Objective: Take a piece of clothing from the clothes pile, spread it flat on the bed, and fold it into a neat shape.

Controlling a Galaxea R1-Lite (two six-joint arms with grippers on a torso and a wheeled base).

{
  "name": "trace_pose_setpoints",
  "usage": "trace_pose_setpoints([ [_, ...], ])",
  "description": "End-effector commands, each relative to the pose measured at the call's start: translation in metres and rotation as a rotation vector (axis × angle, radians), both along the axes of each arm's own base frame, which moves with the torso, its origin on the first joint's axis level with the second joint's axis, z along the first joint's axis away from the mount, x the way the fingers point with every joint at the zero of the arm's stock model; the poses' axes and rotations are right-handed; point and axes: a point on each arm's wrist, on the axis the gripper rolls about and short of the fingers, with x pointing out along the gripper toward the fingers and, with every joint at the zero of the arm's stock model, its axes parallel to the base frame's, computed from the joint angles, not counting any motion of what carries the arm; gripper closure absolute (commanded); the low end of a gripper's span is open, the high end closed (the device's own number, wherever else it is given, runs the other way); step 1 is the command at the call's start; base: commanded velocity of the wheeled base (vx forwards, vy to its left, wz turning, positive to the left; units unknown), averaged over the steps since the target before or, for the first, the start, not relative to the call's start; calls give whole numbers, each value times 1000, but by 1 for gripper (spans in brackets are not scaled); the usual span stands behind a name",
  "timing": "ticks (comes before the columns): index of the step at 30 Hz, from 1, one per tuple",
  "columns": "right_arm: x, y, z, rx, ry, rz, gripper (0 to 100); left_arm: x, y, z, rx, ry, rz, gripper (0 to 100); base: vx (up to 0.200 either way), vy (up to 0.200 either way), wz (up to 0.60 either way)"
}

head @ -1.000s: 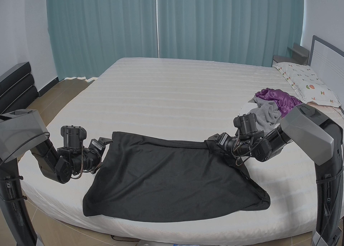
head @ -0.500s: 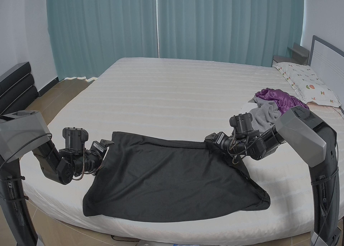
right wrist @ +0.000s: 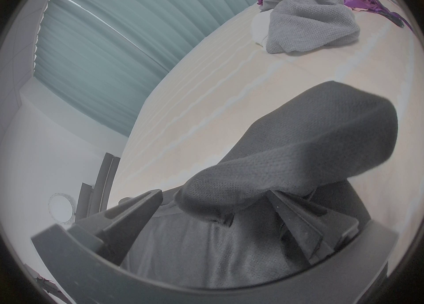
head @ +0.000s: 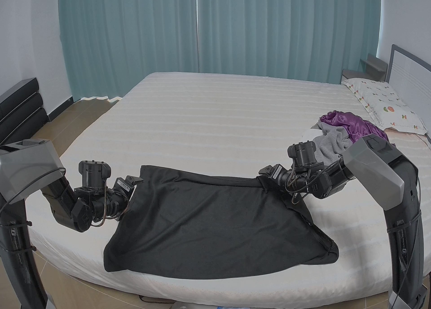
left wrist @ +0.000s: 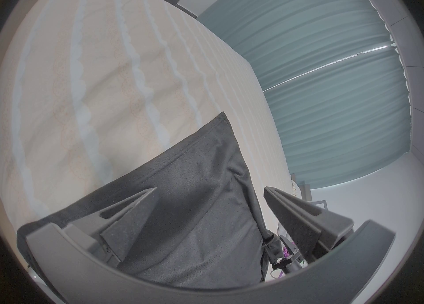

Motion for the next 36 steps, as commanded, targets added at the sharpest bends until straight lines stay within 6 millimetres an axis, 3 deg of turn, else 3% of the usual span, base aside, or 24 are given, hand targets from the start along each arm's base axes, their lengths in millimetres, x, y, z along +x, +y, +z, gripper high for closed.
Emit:
trace_pose_setpoints([
  [1,3,-4,3,0,-12,-15,0,0,0,-1,0,3,1,0,0,0,0],
  [8,21,-8,15,74,-91,-67,0,0,0,-1,0,3,1,0,0,0,0],
  [14,50,2,14,223,-287,-193,0,0,0,-1,0,3,1,0,0,0,0],
  [18,57,-3,31,245,-427,-254,0,0,0,-1,0,3,1,0,0,0,0],
  [23,58,-16,47,230,-466,-272,0,0,0,-1,-1,1,1,0,0,0,0],
  [31,49,-27,26,146,-374,-254,0,0,0,-1,0,3,1,0,0,0,0],
  [36,30,-30,36,132,-333,-174,0,0,0,-1,0,3,1,0,0,0,0],
])
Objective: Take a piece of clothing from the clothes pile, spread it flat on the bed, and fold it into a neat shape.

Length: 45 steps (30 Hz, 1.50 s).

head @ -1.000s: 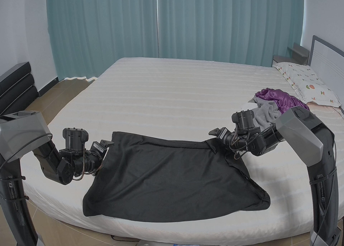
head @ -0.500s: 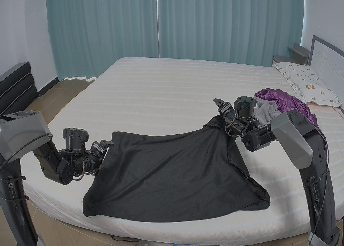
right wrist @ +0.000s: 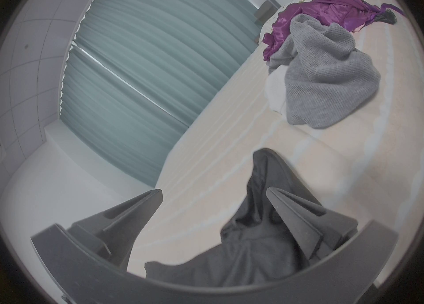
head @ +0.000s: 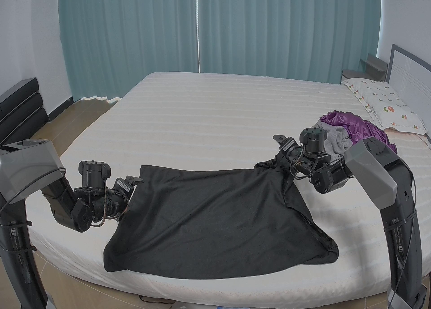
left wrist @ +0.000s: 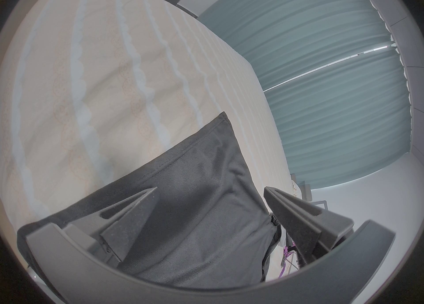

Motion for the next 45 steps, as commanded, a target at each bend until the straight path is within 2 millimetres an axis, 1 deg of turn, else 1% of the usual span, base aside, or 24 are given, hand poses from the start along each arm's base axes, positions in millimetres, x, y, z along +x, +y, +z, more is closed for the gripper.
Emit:
trace_pose_setpoints([
  [1,-21,-5,17,-27,28,77,0,0,1,0,0,1,2,0,0,0,0],
  [5,-40,-3,27,-31,61,122,0,0,0,0,0,1,0,0,0,0,0],
  [6,-42,-3,27,-31,64,125,0,0,1,0,0,1,2,0,0,0,0],
  [7,-54,2,27,-36,93,148,0,0,0,0,0,1,0,0,0,0,0],
  [8,-56,4,27,-36,96,154,0,0,0,0,0,1,0,0,0,0,0],
  [9,-69,11,23,-40,133,189,0,0,0,0,0,1,0,0,0,0,0],
  [11,-72,12,21,-41,144,196,0,0,0,0,-1,1,-1,0,0,0,0],
  [12,-79,18,15,-47,169,214,0,0,0,0,0,1,0,0,0,0,0],
  [20,-91,32,-6,-56,244,248,0,0,0,-1,0,2,0,0,0,0,0],
  [22,-97,38,-12,-63,266,264,0,0,1,-1,0,2,2,0,0,0,0],
  [23,-97,39,-13,-66,270,266,0,0,0,0,0,1,0,0,0,0,0],
  [24,-98,40,-19,-71,285,267,0,0,0,0,1,0,-1,0,0,0,0],
  [25,-98,40,-19,-71,285,267,0,0,0,0,0,1,0,0,0,0,0],
  [31,-97,34,-28,-87,321,247,0,0,0,0,0,1,0,0,0,0,0],
  [35,-95,24,-32,-121,346,232,0,0,0,0,0,1,0,0,0,0,0],
  [42,-83,-7,-35,-182,339,137,0,0,0,0,0,0,-2,0,0,0,0],
  [43,-81,-18,-34,-199,336,119,0,0,0,0,0,1,0,0,0,0,0],
  [45,-78,-31,-33,-208,333,95,0,0,1,0,1,0,1,0,0,0,0],
])
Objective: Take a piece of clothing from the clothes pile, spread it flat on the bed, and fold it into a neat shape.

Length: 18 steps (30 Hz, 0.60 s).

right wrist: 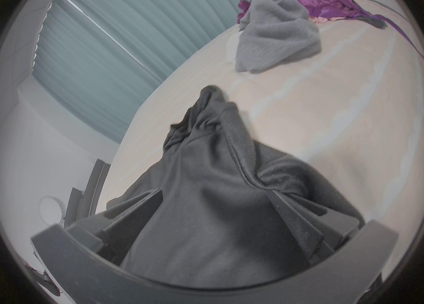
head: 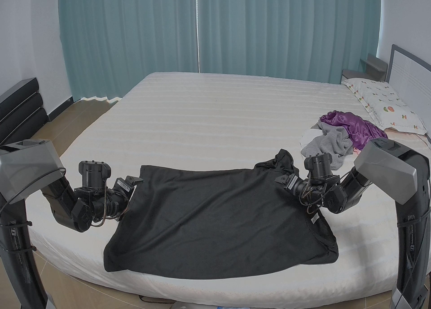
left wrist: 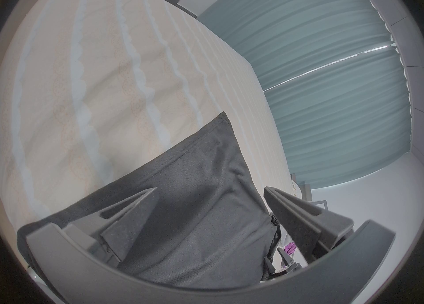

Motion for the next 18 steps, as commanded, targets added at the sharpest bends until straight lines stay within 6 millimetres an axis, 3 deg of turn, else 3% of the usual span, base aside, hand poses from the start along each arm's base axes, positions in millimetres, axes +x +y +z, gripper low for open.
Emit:
trace_pose_setpoints([
  [1,7,-29,1,-22,-7,-58,0,0,0,0,-1,1,0,0,0,0,0],
  [11,16,-77,11,-20,-43,-165,0,0,0,0,-1,1,0,0,0,0,0],
  [18,16,-90,15,-44,-61,-161,0,0,0,0,-1,0,3,0,0,0,0],
])
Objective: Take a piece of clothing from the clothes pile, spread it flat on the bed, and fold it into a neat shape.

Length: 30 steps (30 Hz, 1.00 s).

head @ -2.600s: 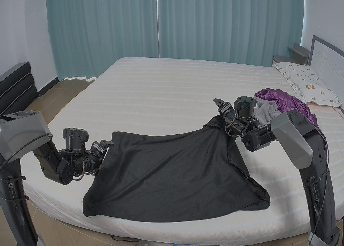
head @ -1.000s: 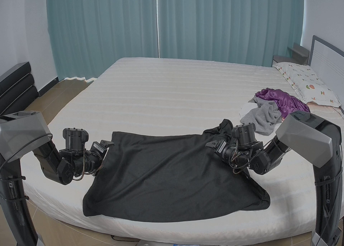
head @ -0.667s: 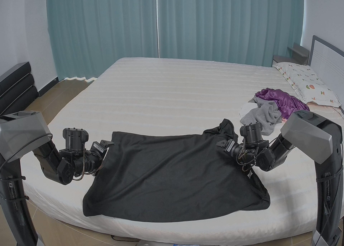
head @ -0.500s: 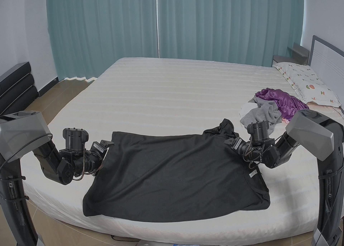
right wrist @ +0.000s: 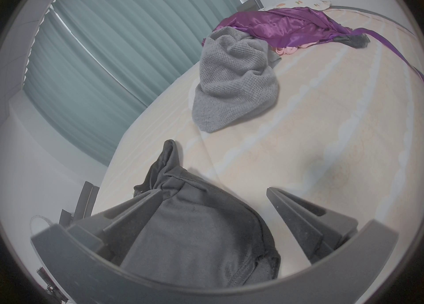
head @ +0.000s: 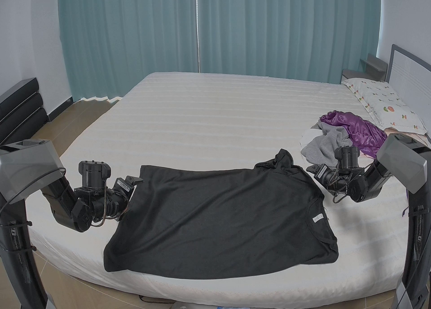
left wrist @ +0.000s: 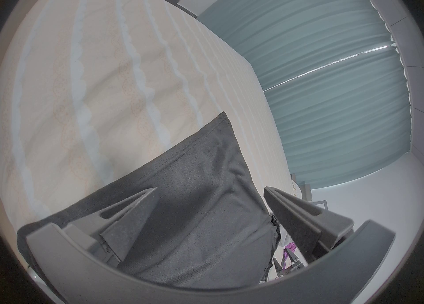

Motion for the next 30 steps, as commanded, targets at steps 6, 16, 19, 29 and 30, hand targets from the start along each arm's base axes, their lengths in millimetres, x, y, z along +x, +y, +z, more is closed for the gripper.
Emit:
trace_pose_setpoints([
  [6,0,-7,0,3,-24,28,0,1,0,1,0,-5,1,0,0,0,0],
  [16,16,21,-21,-37,-67,135,0,2,0,1,2,-7,2,0,0,0,0],
  [19,29,23,-27,-81,-108,162,0,1,1,1,3,-8,2,0,0,0,0],
  [29,47,26,-31,-161,-169,197,0,2,0,2,4,-11,1,0,0,0,0],
  [30,49,26,-30,-162,-172,198,0,2,1,2,5,-11,2,0,0,0,0],
])
